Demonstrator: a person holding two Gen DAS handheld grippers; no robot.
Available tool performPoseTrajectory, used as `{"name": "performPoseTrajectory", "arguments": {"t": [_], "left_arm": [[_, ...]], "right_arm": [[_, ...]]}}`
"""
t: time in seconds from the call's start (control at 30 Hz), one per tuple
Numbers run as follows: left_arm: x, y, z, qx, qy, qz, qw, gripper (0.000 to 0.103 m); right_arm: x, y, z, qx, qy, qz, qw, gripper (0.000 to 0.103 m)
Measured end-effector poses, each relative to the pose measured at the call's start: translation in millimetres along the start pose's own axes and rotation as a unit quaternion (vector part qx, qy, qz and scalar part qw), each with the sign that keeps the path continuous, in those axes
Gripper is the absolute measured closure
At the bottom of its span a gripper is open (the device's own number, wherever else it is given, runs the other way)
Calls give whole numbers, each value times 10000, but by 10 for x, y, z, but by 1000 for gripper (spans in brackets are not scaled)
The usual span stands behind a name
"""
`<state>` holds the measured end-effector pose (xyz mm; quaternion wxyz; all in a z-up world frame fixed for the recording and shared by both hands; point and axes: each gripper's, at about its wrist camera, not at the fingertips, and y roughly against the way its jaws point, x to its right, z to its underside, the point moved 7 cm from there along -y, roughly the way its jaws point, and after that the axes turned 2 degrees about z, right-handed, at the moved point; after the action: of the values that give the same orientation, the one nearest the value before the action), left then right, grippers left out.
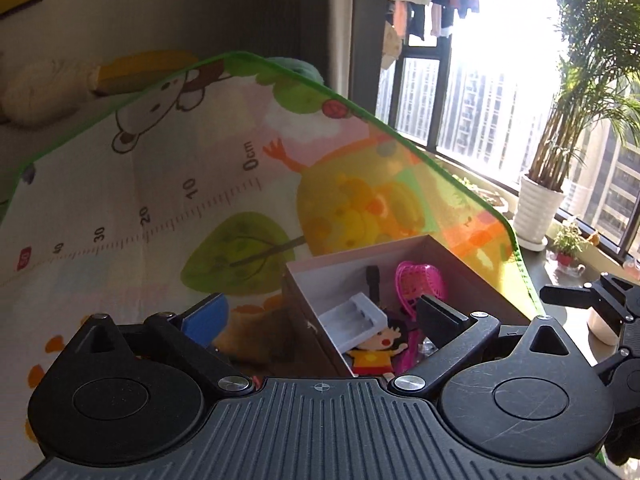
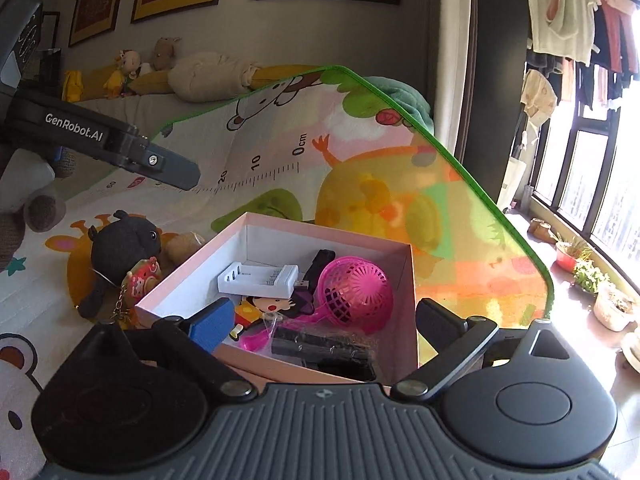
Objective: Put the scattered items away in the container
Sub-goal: 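Lower the flashlight and charger into the pink box and open both grippers, then grasp the yellow cheese-shaped keychain with the right gripper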
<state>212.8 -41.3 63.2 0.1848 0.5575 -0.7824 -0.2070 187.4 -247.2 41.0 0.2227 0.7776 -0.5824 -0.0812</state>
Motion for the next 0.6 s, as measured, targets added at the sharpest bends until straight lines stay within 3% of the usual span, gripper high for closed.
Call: {"name": "performPoseTrajectory", "arguments": {"t": [0.13,0.27,0.47,0.57,0.6], "left_arm": [[-136,171,478,-485,-313,-383,9976,0],[-449,383,852,-708,-757,-1273,9864,0],[-886,721,1227,-828,-321,-1536,9841,0],[-1053,886,1375,-786,-27,-1615,9837,0],[-1100,938,1407,-748,113,-1600,9842,0]], "right_arm": [[-148,107,-18,-25,143,-62,9999,5],[-433,180,-138,60,348,-167,9992,5],[-1104,114,-290,112,776,-441,9959,8],[-1479,25,-303,49,1179,-551,9915,28],[-1609,-25,-292,4,1358,-534,9893,40]]}}
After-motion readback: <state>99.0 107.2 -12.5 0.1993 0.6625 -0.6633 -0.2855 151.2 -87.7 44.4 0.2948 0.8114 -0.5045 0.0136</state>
